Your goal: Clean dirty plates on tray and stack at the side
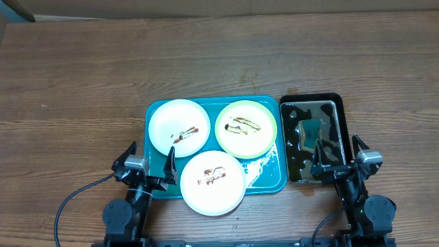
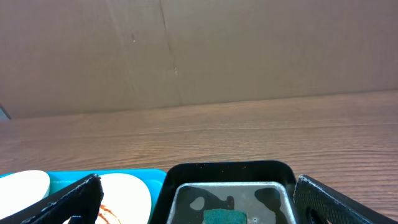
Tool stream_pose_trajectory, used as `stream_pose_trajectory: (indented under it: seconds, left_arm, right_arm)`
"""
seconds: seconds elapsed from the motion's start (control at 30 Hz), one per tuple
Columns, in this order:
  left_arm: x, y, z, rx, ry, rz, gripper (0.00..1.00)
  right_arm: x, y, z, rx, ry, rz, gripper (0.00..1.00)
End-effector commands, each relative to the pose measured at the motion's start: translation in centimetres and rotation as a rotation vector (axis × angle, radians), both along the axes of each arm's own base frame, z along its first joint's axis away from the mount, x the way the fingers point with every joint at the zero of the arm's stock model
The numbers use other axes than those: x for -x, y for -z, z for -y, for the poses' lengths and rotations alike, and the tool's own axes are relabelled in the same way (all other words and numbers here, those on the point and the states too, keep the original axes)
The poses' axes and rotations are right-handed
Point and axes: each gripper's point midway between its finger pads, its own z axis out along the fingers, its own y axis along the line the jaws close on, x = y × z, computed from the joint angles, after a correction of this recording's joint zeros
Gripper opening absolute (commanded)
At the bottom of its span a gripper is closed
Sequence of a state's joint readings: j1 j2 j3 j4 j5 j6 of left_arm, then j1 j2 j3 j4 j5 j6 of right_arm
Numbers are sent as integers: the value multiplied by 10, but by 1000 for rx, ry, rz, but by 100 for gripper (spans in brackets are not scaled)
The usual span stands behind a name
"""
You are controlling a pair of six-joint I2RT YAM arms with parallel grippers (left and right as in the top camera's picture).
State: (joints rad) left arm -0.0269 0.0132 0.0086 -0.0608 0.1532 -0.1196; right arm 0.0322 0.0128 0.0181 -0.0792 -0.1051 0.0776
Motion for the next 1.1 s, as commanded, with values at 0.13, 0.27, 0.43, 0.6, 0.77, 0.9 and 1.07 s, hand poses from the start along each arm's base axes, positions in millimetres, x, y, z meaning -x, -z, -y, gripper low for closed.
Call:
stream_pose_trajectory:
  seconds: [0.13,0.27,0.43,0.6,0.77,0.9,1.07]
  left_arm:
    - [0,1,1,0,5,2,100]
    - [1,0,1,83,-2,-14,100]
    - [5,-2,-5,84,-41,-71,100]
    - [17,-26,-14,75,-89,-127,100]
    - [24,-38,-14,65,-95,-260,100]
    - [28,-42,-15,50,-105,-414,100]
    - [32,-53,-14,35,-108,-627,100]
  right_arm:
    - [0,1,0,-1,-2,6,100]
    - [1,-1,-4,-8,-26,15,100]
    - [1,1,-4,-103,-23,-13,100]
    - [5,3,-3,-131,-14,-92,100]
    - [13,3,-3,-158,-3,-221,100]
    - [17,-3,-4,-186,6,-327,100]
    - [17,-12,-6,-206,10,-467,100]
